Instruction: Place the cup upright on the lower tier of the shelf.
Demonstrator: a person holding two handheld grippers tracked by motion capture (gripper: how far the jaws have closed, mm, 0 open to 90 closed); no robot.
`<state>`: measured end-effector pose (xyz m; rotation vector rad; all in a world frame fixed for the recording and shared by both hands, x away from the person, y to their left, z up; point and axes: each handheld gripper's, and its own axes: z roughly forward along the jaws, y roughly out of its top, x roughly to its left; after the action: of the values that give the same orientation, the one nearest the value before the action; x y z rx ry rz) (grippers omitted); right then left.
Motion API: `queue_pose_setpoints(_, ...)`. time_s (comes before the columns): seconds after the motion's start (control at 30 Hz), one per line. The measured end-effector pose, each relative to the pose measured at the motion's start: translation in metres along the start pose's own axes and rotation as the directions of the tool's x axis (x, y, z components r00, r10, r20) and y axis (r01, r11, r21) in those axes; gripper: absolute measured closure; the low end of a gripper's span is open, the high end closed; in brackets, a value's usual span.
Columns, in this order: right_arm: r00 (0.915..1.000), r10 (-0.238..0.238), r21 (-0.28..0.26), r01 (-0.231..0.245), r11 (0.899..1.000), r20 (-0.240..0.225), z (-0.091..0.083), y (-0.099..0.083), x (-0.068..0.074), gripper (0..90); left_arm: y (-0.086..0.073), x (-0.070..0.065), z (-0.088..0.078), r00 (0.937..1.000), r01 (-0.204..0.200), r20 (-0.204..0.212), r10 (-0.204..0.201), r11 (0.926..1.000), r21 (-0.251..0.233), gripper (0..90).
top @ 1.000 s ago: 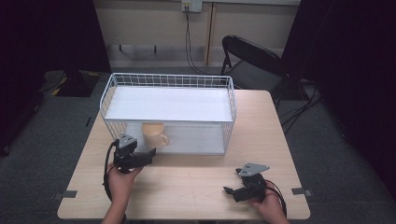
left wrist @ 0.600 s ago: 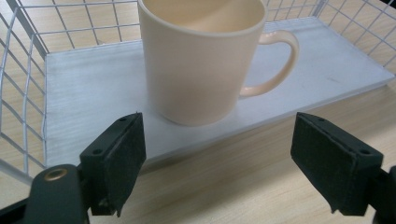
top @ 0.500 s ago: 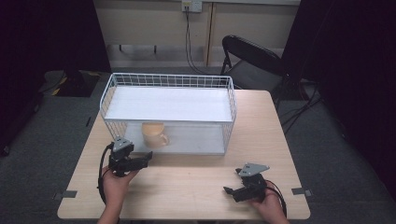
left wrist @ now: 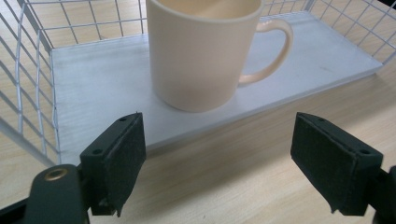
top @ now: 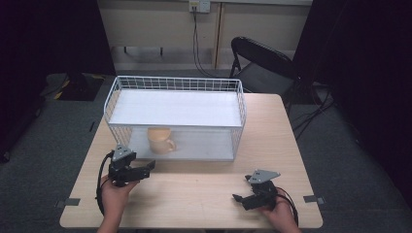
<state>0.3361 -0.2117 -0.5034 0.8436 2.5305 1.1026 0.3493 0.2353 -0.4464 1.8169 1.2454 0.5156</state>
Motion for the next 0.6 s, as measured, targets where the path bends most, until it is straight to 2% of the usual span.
queue_pose_setpoints(0.1, 1.0, 0.0, 0.0, 0.0, 1.0, 0.0, 0.0, 0.0, 0.0, 12.8, -0.002, 0.002, -0.002, 0.9998, 0.015, 0.009, -0.015, 0.9999, -0.003, 18.1)
queue_pose_setpoints(0.6, 1.0, 0.0, 0.0, 0.0, 1.0, 0.0, 0.0, 0.0, 0.0, 12.8, -0.017, 0.014, -0.013, 0.9987, -0.044, 0.028, 0.043, 0.9987, 0.025, 17.7)
